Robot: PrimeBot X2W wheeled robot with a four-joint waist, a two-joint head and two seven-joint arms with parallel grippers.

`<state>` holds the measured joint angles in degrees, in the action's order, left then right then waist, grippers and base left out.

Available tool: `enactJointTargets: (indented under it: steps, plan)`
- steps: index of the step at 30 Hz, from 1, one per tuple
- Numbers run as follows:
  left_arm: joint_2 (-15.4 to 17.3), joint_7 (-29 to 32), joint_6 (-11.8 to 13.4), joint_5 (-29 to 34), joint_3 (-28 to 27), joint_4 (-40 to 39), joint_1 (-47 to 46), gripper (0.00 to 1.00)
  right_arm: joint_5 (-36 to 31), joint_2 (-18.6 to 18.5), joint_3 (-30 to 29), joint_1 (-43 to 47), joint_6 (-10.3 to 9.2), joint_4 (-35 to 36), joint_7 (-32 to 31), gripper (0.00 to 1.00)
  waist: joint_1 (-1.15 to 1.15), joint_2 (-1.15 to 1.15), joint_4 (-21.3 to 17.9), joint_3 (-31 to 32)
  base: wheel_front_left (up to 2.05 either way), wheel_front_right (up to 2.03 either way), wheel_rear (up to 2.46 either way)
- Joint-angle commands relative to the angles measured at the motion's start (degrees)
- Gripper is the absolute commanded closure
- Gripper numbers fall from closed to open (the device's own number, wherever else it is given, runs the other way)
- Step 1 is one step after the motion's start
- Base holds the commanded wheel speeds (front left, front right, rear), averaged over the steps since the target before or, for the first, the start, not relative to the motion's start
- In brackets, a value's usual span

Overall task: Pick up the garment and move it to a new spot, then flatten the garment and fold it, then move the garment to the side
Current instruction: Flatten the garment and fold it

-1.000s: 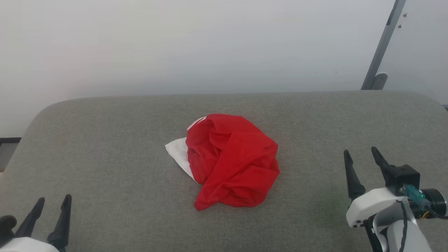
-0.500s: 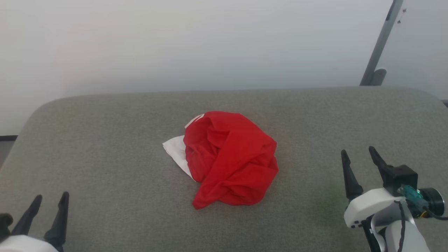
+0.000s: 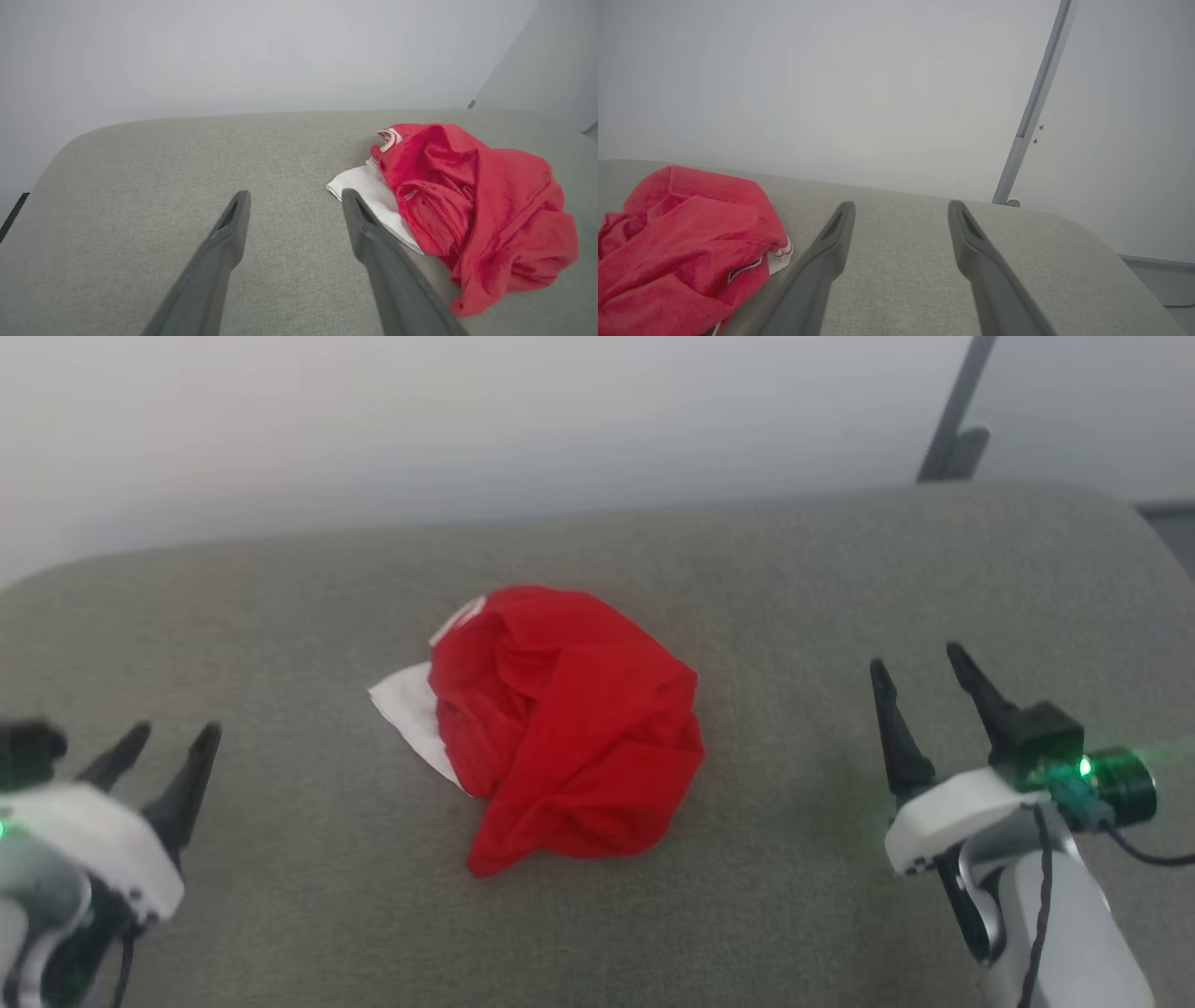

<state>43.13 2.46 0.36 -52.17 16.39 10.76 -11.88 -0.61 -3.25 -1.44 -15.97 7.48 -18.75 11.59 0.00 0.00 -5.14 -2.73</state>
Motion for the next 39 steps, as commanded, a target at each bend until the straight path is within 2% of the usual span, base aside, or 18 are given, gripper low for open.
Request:
enactJointTargets:
  steps: [1, 2, 6, 13, 26, 32, 35, 36, 37, 38, 39]
  plan:
    - [-0.10, 2.18, -0.74, 0.02, 0.86, 0.89, -2.89, 0.00, -0.06, 0.17, 0.34, -1.16, 0.03, 0.15, 0.32, 0.00, 0.00, 0.00, -1.98, -2.91, 0.00, 0.00, 0.00]
    - [-0.10, 2.18, -0.74, 0.02, 0.86, 0.89, -2.89, 0.00, -0.06, 0.17, 0.34, -1.16, 0.03, 0.15, 0.32, 0.00, 0.00, 0.00, -1.98, -2.91, 0.00, 0.00, 0.00]
    - [-0.03, 7.85, -2.22, 1.23, 3.45, 3.84, -10.23, 0.00, -0.35, 0.26, 1.14, -3.29, 0.02, 0.46, 0.79, 0.00, 0.00, 0.00, -3.83, -6.39, 0.00, 0.00, 0.00]
    - [-1.04, 16.95, -3.15, 2.07, 7.53, 9.24, -19.48, 0.00, -0.42, 0.39, 1.19, -5.68, 0.03, 0.37, 1.83, 0.00, 0.00, 0.00, -6.51, -11.53, 0.00, 0.00, 0.00]
    - [-3.24, 31.12, -0.50, 2.96, 12.20, 15.30, -29.67, 0.00, 1.31, 0.43, 2.00, -8.05, 0.02, -0.42, 3.22, 0.00, 0.00, 0.00, -8.47, -18.04, 0.00, 0.00, 0.00]
    - [-5.14, 35.82, 0.98, 3.74, 14.69, 19.17, -31.65, 0.00, 1.81, 0.42, 2.86, -9.41, 0.02, -1.09, 3.45, 0.00, 0.00, 0.00, -8.93, -20.19, 0.00, 0.00, 0.00]
    - [-7.21, 38.35, 1.41, 2.15, 15.24, 21.56, -31.46, 0.00, 1.76, 0.40, 3.10, -9.96, 0.02, -1.38, 3.55, 0.00, 0.00, 0.00, -9.20, -20.83, 0.00, 0.00, 0.00]
    - [-7.71, 40.00, 1.64, 1.65, 15.77, 22.38, -31.09, 0.09, 1.79, 0.39, 3.02, -10.05, 0.02, -1.48, 3.60, 0.00, 0.00, 0.00, -9.25, -20.92, 0.00, 0.00, 0.00]
    - [-8.33, 41.32, 1.91, 1.04, 16.19, 22.93, -30.68, 0.58, 1.76, 0.39, 2.85, -10.08, 0.02, -1.60, 3.62, 0.00, 0.00, 0.00, -9.26, -20.98, 0.00, 0.00, 0.00]
    - [-9.33, 44.57, 2.12, -0.36, 16.75, 23.61, -29.89, 1.00, 1.66, 0.41, 2.57, -10.15, 0.03, -1.81, 3.65, 0.00, 0.00, 0.00, -9.17, -21.03, 0.00, 0.00, 0.00]
    - [-9.58, 45.51, 1.47, -0.48, 17.39, 23.29, -29.62, 1.00, 1.58, 0.41, 2.42, -10.20, 0.03, -1.88, 3.67, 0.00, 0.00, 0.00, -9.11, -21.06, 0.00, 0.00, 0.00]
